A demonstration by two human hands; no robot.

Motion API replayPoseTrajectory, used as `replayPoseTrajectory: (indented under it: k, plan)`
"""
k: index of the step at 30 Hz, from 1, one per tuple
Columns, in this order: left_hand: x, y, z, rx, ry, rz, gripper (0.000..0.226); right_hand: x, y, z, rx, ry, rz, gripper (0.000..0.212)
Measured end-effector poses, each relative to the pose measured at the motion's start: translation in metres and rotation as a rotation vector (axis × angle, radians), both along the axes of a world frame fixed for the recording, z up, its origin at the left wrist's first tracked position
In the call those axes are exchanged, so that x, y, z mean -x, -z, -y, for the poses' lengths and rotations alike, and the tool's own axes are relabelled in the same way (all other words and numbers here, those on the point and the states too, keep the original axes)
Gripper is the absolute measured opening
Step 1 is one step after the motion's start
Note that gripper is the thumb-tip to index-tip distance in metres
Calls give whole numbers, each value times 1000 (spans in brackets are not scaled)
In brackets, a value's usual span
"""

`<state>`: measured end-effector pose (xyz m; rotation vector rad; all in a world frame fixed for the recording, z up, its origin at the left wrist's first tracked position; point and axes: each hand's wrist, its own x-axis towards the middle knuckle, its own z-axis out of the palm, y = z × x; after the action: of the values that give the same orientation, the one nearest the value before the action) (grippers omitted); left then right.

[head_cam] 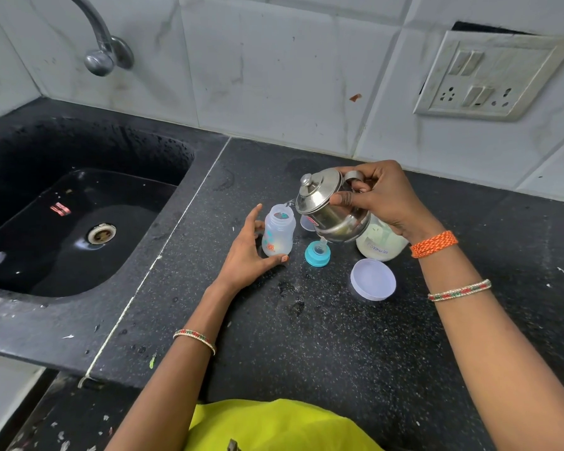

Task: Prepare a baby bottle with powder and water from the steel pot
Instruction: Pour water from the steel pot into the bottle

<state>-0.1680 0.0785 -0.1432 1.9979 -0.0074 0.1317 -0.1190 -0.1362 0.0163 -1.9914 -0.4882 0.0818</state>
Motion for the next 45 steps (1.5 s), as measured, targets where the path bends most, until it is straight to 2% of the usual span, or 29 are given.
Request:
replayPoseTrajectory:
  k: [4, 9, 10, 13, 15, 28, 36, 45]
  plan:
    - [-1, 1, 0, -5, 6, -13, 108, -3, 1, 2, -3, 13, 3, 47]
    - [-1, 1, 1, -21, -5, -22, 106, 0, -4, 2, -1, -1, -6, 14]
    - [-1, 1, 1, -21, -8, -23, 106, 0, -5, 2, 7, -2, -5, 16]
    - [-1, 2, 0, -20, -8, -22, 103, 1, -6, 1, 28, -12, 16, 48]
    - [-2, 2, 0, -19, -4, -24, 102, 2, -5, 2, 42, -23, 21, 51]
    - [-2, 5, -1, 12, 23, -14, 96, 0, -3, 0, 5, -36, -2, 51]
    - [-1, 2, -1, 28, 20, 8, 94, -3, 0, 2, -2, -21, -2, 40]
    - [0, 1, -1, 25, 21, 1, 93, -3, 0, 3, 19, -17, 20, 39]
